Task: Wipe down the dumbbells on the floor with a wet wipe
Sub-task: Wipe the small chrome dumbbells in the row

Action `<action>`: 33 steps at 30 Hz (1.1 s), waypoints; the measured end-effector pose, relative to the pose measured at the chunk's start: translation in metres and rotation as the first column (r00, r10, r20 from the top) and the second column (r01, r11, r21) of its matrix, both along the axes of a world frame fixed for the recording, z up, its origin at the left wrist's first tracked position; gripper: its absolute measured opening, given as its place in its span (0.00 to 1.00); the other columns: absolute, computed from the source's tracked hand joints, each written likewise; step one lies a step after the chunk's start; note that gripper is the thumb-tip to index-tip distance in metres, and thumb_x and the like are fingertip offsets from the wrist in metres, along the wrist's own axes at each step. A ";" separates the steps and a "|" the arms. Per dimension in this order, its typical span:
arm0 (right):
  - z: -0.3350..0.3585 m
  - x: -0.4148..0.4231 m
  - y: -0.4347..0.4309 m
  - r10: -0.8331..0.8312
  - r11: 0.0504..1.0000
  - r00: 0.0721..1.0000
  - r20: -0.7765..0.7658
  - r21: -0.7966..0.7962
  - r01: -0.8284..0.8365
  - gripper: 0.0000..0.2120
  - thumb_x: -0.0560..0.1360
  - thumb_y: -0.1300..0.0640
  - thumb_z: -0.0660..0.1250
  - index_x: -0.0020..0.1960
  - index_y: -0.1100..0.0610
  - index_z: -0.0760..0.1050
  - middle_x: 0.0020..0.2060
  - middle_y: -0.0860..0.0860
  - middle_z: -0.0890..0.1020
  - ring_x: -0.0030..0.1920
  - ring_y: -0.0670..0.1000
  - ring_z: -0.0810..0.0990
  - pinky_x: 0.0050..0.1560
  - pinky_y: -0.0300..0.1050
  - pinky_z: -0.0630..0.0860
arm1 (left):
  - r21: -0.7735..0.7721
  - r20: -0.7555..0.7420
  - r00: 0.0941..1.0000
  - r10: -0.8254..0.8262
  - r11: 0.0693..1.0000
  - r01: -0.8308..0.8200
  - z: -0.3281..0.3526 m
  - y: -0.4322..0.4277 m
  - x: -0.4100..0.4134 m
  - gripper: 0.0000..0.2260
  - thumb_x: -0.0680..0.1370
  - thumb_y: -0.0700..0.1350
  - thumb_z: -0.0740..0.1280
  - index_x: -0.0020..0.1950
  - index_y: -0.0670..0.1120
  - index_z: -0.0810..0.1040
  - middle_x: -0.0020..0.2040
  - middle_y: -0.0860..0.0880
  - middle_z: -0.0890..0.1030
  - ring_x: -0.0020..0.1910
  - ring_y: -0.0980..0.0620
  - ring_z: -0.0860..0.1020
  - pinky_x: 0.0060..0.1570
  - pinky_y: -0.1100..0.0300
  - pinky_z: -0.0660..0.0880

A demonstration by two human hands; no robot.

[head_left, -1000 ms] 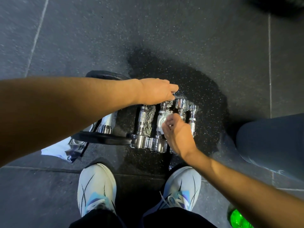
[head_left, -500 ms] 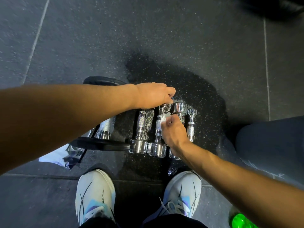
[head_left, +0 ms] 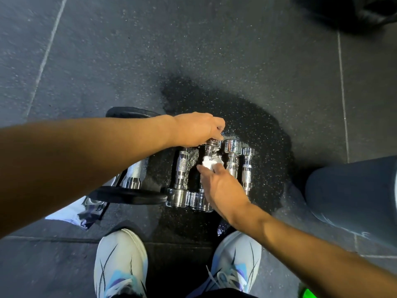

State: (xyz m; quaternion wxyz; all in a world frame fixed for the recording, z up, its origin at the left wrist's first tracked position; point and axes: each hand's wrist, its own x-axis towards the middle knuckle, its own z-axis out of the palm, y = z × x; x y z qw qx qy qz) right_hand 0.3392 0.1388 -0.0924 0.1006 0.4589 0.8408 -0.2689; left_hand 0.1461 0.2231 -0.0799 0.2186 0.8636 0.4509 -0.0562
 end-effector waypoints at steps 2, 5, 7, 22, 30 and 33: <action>-0.003 0.001 0.013 0.047 0.995 0.999 -0.014 0.090 -0.045 0.21 0.84 0.62 0.55 0.75 0.53 0.65 0.55 0.59 0.75 0.50 0.61 0.76 0.45 0.53 0.72 | -0.033 0.053 0.998 0.027 0.999 -0.025 0.002 0.001 0.000 0.18 0.80 0.36 0.66 0.69 0.47 0.77 0.64 0.49 0.73 0.57 0.46 0.74 0.45 0.56 0.69; 0.001 0.000 0.030 0.112 0.968 0.986 -0.122 0.238 -0.080 0.15 0.84 0.63 0.59 0.68 0.55 0.61 0.47 0.54 0.78 0.42 0.54 0.76 0.38 0.42 0.68 | -0.057 0.126 0.990 0.064 0.997 -0.058 0.002 0.002 -0.001 0.21 0.75 0.35 0.69 0.66 0.49 0.79 0.63 0.50 0.75 0.58 0.46 0.77 0.48 0.52 0.74; 0.001 0.003 0.030 0.153 0.962 0.983 -0.098 0.244 -0.125 0.12 0.86 0.58 0.57 0.68 0.56 0.63 0.53 0.56 0.79 0.46 0.53 0.78 0.41 0.39 0.74 | -0.112 0.168 0.978 0.125 0.988 -0.107 0.003 0.003 -0.002 0.24 0.74 0.35 0.70 0.69 0.49 0.76 0.65 0.49 0.75 0.61 0.46 0.76 0.54 0.51 0.75; -0.002 0.002 0.059 0.109 0.861 0.978 0.176 0.475 -0.181 0.28 0.86 0.53 0.49 0.83 0.52 0.45 0.79 0.44 0.65 0.73 0.32 0.65 0.75 0.30 0.55 | -0.301 0.152 0.907 0.392 0.893 -0.335 -0.002 0.013 -0.005 0.25 0.74 0.31 0.68 0.69 0.48 0.74 0.58 0.50 0.78 0.54 0.49 0.77 0.59 0.50 0.77; 0.001 0.010 0.030 0.514 0.541 0.642 0.569 0.366 -0.758 0.29 0.75 0.71 0.56 0.75 0.73 0.59 0.77 0.73 0.56 0.77 0.76 0.45 0.79 0.66 0.46 | -0.345 0.140 0.867 0.478 0.845 -0.409 -0.006 0.017 -0.005 0.27 0.76 0.33 0.67 0.74 0.46 0.68 0.57 0.50 0.71 0.55 0.48 0.75 0.61 0.51 0.76; -0.010 -0.006 0.057 0.479 0.599 0.794 0.375 0.522 -0.607 0.27 0.78 0.63 0.64 0.76 0.69 0.66 0.76 0.62 0.68 0.80 0.67 0.56 0.81 0.61 0.46 | -0.298 0.119 0.881 0.457 0.863 -0.407 -0.008 0.018 -0.006 0.28 0.75 0.39 0.72 0.74 0.47 0.69 0.56 0.50 0.73 0.58 0.47 0.74 0.60 0.52 0.75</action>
